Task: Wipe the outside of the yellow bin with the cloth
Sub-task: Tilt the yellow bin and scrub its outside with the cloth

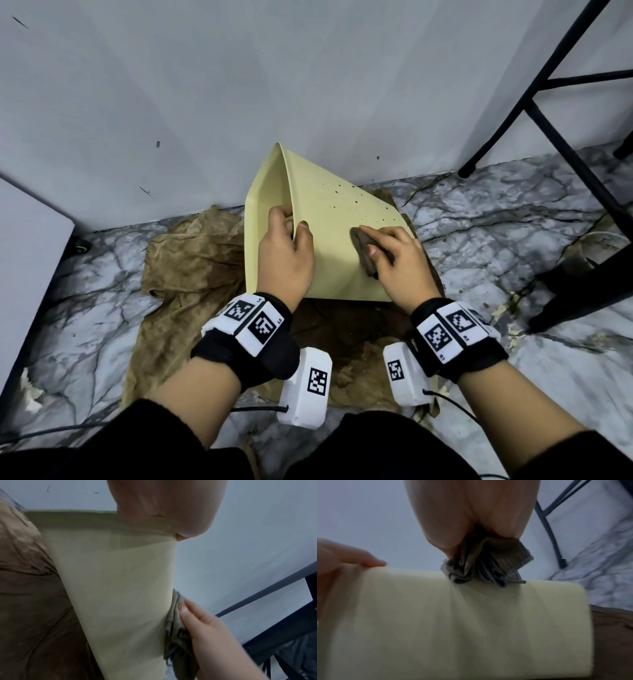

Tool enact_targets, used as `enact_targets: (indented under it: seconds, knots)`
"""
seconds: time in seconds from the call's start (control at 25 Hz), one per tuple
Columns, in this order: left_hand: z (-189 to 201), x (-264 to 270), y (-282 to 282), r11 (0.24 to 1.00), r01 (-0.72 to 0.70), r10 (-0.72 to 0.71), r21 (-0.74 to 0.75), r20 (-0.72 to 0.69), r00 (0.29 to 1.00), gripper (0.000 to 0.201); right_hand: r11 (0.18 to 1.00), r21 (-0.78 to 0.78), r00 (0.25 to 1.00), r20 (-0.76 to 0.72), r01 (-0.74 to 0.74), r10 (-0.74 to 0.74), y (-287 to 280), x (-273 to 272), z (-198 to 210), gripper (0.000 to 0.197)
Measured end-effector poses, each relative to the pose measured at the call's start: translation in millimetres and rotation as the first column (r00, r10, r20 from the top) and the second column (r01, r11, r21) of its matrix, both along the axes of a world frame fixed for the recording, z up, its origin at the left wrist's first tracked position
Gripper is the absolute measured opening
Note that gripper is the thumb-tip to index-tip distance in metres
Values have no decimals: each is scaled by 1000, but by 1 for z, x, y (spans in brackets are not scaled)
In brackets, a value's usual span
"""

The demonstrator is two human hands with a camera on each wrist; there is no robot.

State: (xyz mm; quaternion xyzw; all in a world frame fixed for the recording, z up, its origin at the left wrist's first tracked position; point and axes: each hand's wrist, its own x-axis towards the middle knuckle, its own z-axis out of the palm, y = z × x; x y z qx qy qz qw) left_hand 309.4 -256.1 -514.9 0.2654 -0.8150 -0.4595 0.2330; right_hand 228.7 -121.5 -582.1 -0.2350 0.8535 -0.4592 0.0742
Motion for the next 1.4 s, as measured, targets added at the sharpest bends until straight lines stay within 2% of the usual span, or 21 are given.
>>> enact_targets:
  seconds: [0.2,0.32,0.44,0.56,0.72,0.84,0.92,1.08,1.4]
  knots:
    - [0,1,-3,1000,-4,4,25,4,1000,21,989,86,984,127,119,-129,30,-27,-34,32]
    - [-1,2,-1,1000,4,-4,18,4,1000,21,972,127,948,227,198,-223,41,-35,-42,32]
    - [-2,2,-3,1000,-8,8,24,5,1000,22,963,166,938,241,214,-250,39,-35,-39,32]
    - [-3,3,-4,999,-31,31,14,-4,1000,23,977,118,958,210,176,-197,22,-23,-22,32]
    - [-5,3,1,999,-26,25,-36,-11,1000,24,996,-57,994,86,70,-65,-15,12,15,33]
    - [-6,2,0,999,-44,43,-27,-33,999,23,996,-69,998,-33,-52,49,-39,29,37,35]
    - [-6,4,-1,998,-56,55,-10,-40,998,22,993,-74,995,-32,-94,91,-42,30,42,35]
    - [-8,6,0,998,-53,54,30,-37,998,21,993,-78,996,23,-83,85,-29,22,31,34]
    - [-16,10,-5,992,-61,64,110,-25,998,24,992,5,975,181,129,-128,15,-20,-28,31]
